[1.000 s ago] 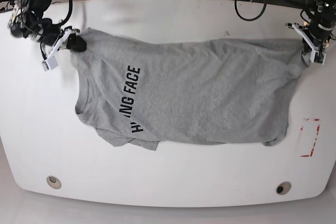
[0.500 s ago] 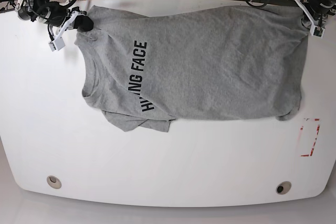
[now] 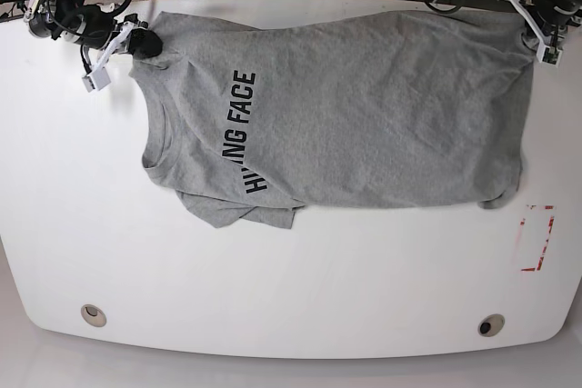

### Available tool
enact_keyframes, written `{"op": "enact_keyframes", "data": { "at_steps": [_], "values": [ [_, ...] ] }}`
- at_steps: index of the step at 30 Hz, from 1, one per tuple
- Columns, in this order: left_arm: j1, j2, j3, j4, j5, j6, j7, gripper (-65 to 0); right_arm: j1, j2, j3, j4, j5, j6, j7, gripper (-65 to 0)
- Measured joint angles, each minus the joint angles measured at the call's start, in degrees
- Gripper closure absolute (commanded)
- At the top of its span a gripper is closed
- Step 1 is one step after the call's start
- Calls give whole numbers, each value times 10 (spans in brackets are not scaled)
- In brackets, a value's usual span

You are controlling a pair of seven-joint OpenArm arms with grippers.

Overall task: Fold the T-shirt properly
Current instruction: 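Lay the shirt flat with both grippers, pulling it smooth, then open both grippers and move the right gripper to the shirt's hem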

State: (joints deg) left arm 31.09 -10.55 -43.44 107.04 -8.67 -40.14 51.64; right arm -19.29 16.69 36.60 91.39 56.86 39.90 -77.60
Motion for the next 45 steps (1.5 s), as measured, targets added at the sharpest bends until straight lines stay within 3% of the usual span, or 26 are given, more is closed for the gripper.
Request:
{"op": "enact_keyframes", "data": {
  "at_steps": [2,3,7,20,27,33,39,45],
  "values": [
    [-1,0,0,0,0,0,0,-226,-3,0,10,0,0,0,0,-342],
    [-1,0,0,0,0,0,0,-308,-5,-1,18,0,1,0,-1,-400],
    [-2,0,1,0,1,0,0,-481,-14,-2,58,18,-3,0,-2,-506],
    [-85,1,-21,29,-2,0,8,-471,22,-2,73,116,-3,0,-7,-507],
    [-181,2,-47,33,-2,0,78,-471,106,1,72,111,-2,0,-4,-507],
    [-250,-23,-65,33,6,0,97,-471,210,3,51,19,-76,-2,-4,-507],
    [-300,-26,-61,33,8,0,97,-471,304,3,29,-97,-105,1,-5,-507],
    [-336,-28,-44,32,43,0,97,-471,383,17,-17,-186,-151,0,51,-507]
  ]
}}
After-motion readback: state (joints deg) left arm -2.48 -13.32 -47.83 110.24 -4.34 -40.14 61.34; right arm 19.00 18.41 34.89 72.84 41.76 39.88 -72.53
